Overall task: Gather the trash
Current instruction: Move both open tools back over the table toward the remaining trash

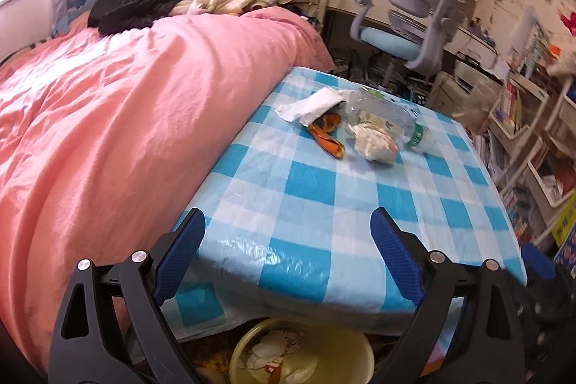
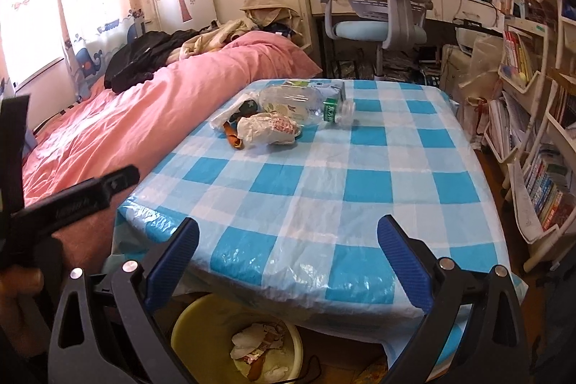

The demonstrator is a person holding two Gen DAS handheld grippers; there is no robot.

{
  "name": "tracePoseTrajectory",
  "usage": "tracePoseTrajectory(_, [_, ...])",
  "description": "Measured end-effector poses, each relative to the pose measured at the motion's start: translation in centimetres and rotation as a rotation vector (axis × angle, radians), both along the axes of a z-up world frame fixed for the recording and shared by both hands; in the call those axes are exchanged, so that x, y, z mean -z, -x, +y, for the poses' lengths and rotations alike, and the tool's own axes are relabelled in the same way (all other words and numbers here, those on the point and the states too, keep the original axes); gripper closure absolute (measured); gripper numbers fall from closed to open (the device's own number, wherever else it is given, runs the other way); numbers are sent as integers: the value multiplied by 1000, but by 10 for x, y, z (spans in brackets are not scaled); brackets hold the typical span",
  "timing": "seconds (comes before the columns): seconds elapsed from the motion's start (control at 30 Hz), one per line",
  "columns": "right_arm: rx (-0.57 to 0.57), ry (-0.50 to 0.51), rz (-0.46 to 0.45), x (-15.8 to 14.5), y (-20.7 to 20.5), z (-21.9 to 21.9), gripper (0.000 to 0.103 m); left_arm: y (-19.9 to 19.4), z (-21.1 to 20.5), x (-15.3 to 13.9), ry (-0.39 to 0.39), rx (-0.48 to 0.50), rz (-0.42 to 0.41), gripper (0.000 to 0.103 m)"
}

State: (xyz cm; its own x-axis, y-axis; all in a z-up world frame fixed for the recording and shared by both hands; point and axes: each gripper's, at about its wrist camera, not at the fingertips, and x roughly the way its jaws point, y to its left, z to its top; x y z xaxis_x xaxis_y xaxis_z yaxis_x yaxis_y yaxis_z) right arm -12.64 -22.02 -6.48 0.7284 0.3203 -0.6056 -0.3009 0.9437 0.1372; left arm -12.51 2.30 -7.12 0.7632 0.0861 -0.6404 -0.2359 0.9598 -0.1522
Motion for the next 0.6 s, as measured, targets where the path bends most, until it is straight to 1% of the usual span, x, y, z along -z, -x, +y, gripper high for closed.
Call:
tracePoseTrajectory(0.13, [-39, 40, -23, 0, 1, 9, 8, -6, -3, 1, -8, 7, 3, 13])
tracePoseTrajectory(0.2, [-54, 49, -30, -1, 1, 11, 8, -11, -7, 2, -21, 10, 10, 12])
tracePoseTrajectory(0.33, [-75, 59, -49, -3, 1, 14, 8, -20, -11, 6, -17, 3, 27, 12])
tracePoseTrajectory(0.6, [-98, 102, -43, -1, -8, 20, 8, -38, -24, 14, -35, 15, 62, 11])
